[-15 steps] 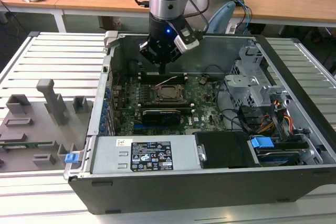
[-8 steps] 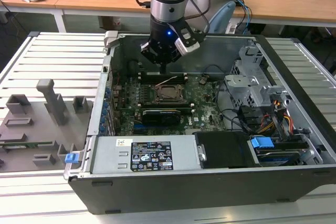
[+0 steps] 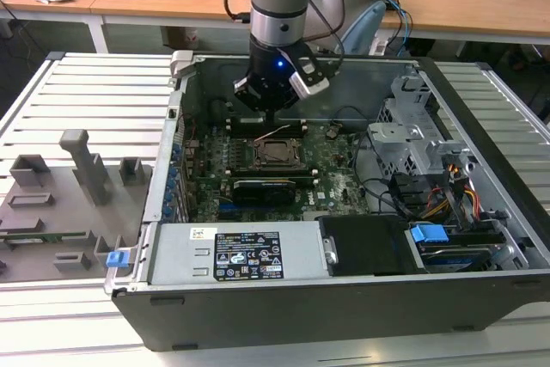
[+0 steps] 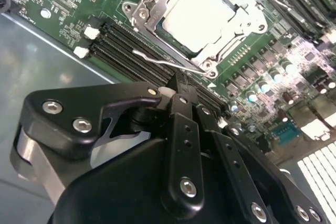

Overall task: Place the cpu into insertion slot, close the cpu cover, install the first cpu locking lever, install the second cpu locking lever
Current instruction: 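Install the first cpu locking lever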

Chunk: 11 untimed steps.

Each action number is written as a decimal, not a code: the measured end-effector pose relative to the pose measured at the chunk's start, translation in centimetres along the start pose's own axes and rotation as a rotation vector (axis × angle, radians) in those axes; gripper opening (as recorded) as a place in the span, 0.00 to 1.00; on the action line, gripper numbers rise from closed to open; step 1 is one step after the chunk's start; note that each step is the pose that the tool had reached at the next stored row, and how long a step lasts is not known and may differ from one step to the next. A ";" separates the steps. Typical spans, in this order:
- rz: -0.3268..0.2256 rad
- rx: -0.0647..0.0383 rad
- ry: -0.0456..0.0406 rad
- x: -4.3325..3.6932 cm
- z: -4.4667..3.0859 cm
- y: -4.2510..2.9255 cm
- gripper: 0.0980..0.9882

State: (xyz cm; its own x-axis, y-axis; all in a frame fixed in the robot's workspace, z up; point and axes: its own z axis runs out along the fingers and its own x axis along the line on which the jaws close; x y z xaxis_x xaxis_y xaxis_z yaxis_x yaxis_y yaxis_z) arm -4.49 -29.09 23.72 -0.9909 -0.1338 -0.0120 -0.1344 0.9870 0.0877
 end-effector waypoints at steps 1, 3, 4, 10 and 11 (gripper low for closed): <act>0.000 0.000 -0.0001 -0.07 0.03 0.04 0.01; 0.005 0.000 -0.0006 -0.34 0.13 0.09 0.01; 0.011 0.000 -0.0012 -0.48 0.20 0.11 0.01; 0.017 0.000 -0.0018 -1.10 0.64 0.28 0.01; 0.017 0.000 -0.0016 -1.12 0.72 0.27 0.01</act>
State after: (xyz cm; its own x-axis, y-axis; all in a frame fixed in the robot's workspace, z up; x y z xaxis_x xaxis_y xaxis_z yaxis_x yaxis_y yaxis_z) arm -3.41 -28.60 23.03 -0.9931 -0.1170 -0.0122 -0.1177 0.9892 0.0878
